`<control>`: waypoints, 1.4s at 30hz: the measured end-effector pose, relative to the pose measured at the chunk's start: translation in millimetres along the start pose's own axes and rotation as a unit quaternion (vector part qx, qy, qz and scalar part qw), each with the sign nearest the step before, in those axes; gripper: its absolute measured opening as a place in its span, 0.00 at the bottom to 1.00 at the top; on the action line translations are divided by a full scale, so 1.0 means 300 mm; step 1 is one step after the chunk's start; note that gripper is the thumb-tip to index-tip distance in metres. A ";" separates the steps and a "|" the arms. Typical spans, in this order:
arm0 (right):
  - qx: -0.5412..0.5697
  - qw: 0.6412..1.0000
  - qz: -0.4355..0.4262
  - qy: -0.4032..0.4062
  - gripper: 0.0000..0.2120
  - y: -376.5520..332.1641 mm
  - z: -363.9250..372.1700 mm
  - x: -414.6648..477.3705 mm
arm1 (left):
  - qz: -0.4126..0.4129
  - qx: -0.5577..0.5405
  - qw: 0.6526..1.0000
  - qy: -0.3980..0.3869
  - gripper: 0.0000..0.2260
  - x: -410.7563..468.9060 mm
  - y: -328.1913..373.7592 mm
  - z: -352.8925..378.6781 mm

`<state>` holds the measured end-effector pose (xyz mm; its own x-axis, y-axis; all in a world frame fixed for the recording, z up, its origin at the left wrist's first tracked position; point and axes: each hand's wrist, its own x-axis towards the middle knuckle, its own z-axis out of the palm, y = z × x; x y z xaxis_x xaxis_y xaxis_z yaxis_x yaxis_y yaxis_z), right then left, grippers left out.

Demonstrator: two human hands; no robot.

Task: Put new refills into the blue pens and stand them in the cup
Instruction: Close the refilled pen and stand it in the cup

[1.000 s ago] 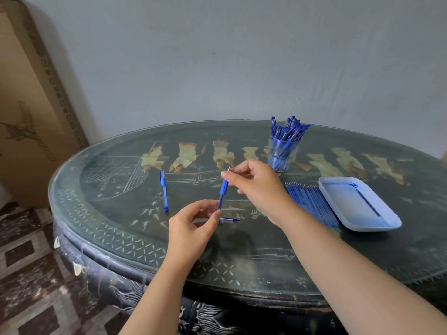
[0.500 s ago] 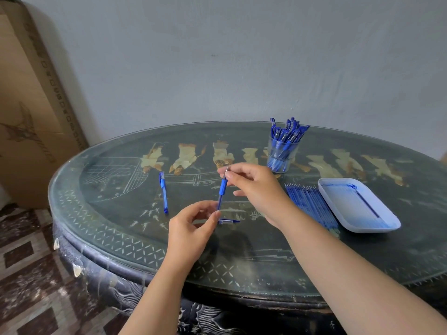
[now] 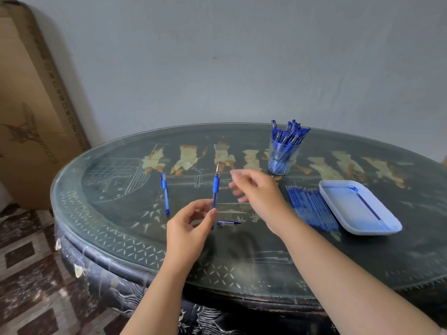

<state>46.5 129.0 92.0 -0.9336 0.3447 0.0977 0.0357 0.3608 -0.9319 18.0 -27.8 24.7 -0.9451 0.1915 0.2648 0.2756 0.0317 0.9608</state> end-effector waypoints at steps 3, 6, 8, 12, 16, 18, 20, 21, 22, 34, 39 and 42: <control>-0.233 0.970 -0.008 -0.071 0.14 0.079 0.019 -0.010 | -0.009 -0.012 1.000 0.006 0.08 0.001 -0.002 -0.004; -0.325 0.935 -0.025 -0.137 0.16 0.113 0.043 -0.023 | -0.005 -0.009 1.000 0.003 0.08 0.000 0.001 -0.004; -0.335 0.932 -0.017 -0.140 0.14 0.120 0.050 -0.018 | -0.005 -0.012 1.000 0.002 0.08 0.000 0.001 -0.004; -0.165 0.984 0.044 -0.052 0.10 0.091 0.023 0.006 | -0.007 -0.009 1.000 -0.002 0.09 0.002 -0.006 -0.003; 0.146 0.988 0.041 0.036 0.07 -0.033 -0.026 0.042 | -0.004 0.006 1.000 -0.011 0.10 0.005 -0.008 0.002; 0.218 0.975 0.013 0.049 0.09 -0.082 -0.031 0.055 | -0.002 0.013 1.000 -0.016 0.10 0.005 -0.008 0.003; 0.216 0.975 0.000 0.049 0.10 -0.112 -0.026 0.060 | 0.001 0.019 1.000 -0.018 0.10 0.002 -0.006 0.002; 0.188 0.981 -0.002 0.045 0.10 -0.122 -0.025 0.059 | 0.002 0.021 1.000 -0.019 0.10 0.001 -0.006 0.002; 0.159 0.987 -0.004 0.036 0.10 -0.128 -0.025 0.056 | 0.004 0.022 1.000 -0.020 0.10 0.001 -0.005 0.002; -0.032 0.997 -0.062 0.016 0.11 -0.080 0.022 0.030 | 0.017 0.047 0.998 -0.029 0.10 0.007 -0.017 0.008; -0.022 0.998 -0.056 0.031 0.09 -0.071 0.039 0.017 | 0.015 0.062 0.998 -0.014 0.10 0.010 -0.032 0.007; -0.014 0.998 -0.050 0.025 0.09 -0.072 0.037 0.017 | 0.014 0.072 0.997 -0.015 0.11 0.010 -0.032 0.007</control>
<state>37.0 113.4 108.9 -0.9139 0.3489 0.2075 -0.0459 0.4191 -0.9068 13.0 -25.5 16.1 -0.9314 0.2235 0.2873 0.3268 0.1660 0.9304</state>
